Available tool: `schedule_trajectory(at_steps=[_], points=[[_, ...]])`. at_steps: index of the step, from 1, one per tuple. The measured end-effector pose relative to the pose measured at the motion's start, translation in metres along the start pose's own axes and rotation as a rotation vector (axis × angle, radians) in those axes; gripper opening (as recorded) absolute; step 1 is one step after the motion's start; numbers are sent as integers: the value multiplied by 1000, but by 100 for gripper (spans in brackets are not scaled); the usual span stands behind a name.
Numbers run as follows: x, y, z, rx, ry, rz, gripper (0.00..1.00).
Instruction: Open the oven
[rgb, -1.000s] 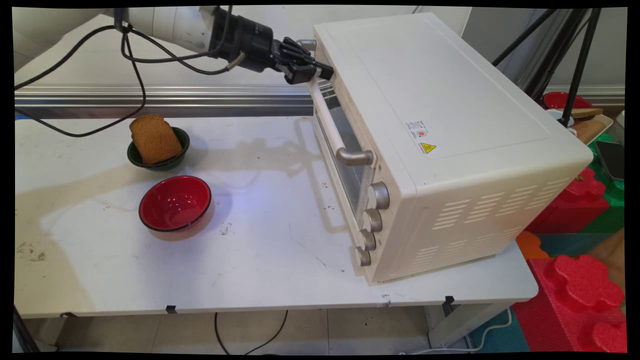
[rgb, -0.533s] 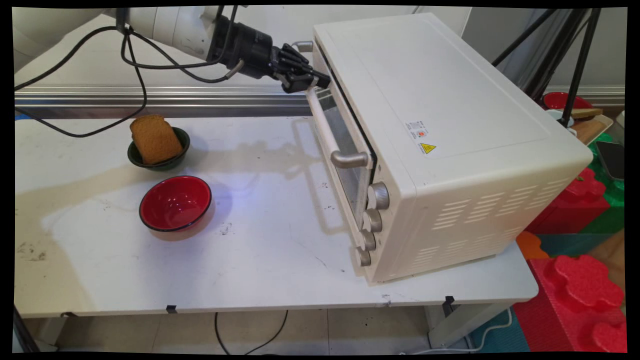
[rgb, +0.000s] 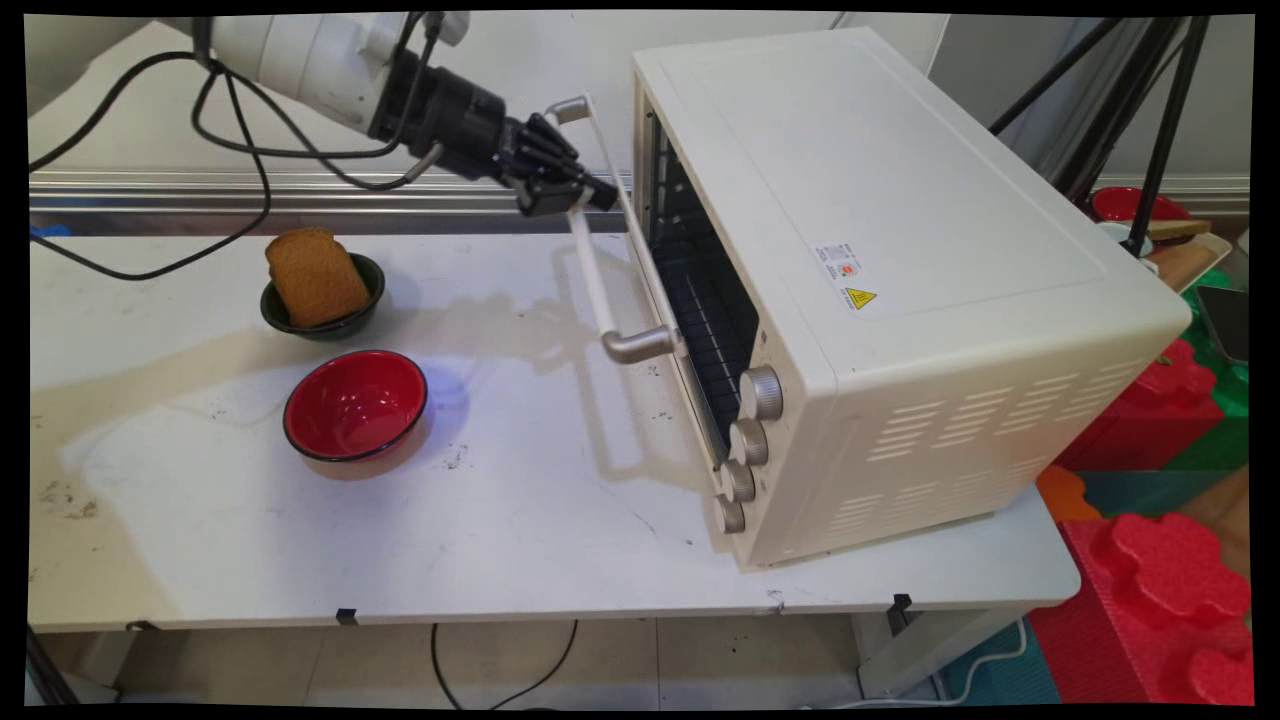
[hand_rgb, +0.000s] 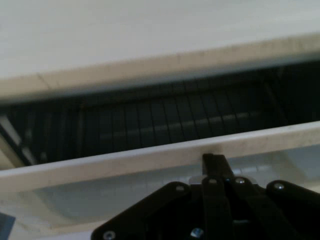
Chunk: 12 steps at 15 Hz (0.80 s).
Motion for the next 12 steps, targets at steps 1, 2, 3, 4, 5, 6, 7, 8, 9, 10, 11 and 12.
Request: schedule_trajectory(at_steps=[1, 2, 3, 4, 5, 6, 7, 8, 9, 10, 11, 12], points=[[-4, 1, -3, -7, -16, 3, 0], [-9, 3, -7, -13, -34, 4, 0], [-15, 5, -13, -16, -52, 3, 0], [-20, 7, -17, -21, -68, 4, 0], [-26, 8, -21, -26, -87, 3, 0], [-30, 9, -23, -36, -103, 6, 0], [-35, 10, -26, -39, -116, 7, 0], [-35, 9, -22, -49, -123, 13, 0], [-42, 10, -25, -51, -135, 12, 0], [-46, 11, -26, -51, -140, 11, 0], [-52, 13, -28, -51, -149, 9, 0], [-59, 16, -32, -48, -155, 4, 0]])
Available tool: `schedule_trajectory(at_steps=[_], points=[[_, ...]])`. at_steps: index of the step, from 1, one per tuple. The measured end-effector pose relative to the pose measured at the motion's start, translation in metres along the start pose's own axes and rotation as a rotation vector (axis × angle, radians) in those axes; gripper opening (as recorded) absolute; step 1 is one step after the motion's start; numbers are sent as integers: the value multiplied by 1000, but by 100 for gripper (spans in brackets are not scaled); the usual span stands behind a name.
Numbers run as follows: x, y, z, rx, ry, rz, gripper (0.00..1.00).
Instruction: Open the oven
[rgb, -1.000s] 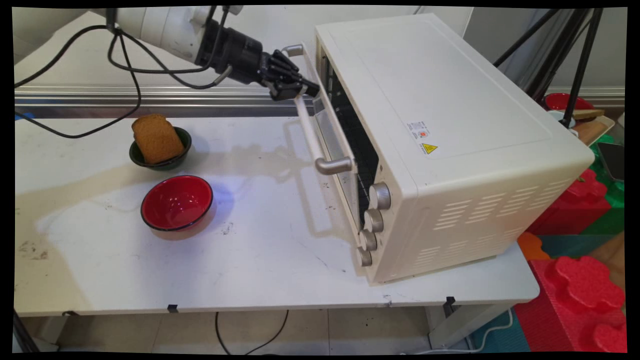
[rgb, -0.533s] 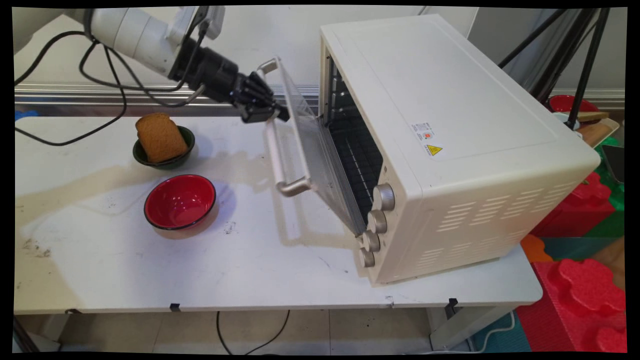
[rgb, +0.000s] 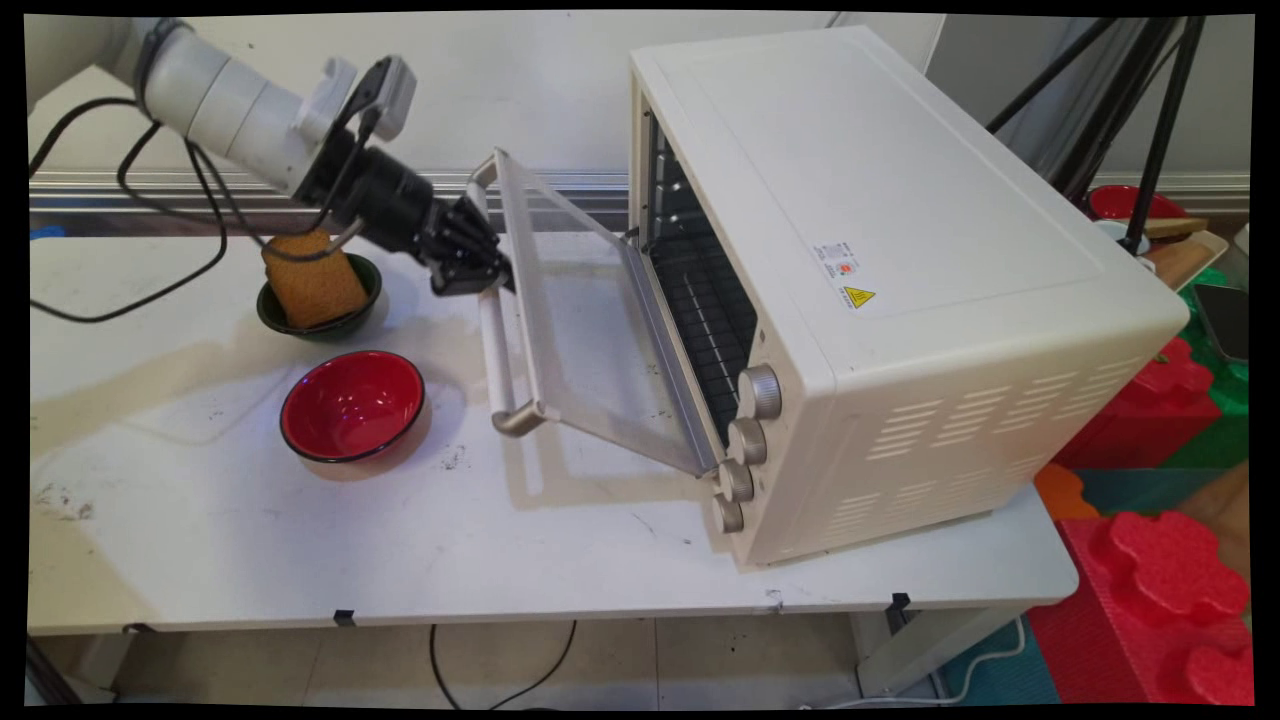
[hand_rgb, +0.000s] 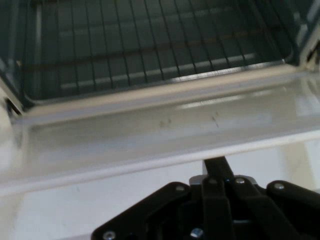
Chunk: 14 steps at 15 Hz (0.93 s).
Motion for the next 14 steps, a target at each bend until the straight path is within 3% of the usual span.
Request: schedule_trajectory(at_steps=[14], points=[[-87, 38, 2, -21, -107, -26, 0]])
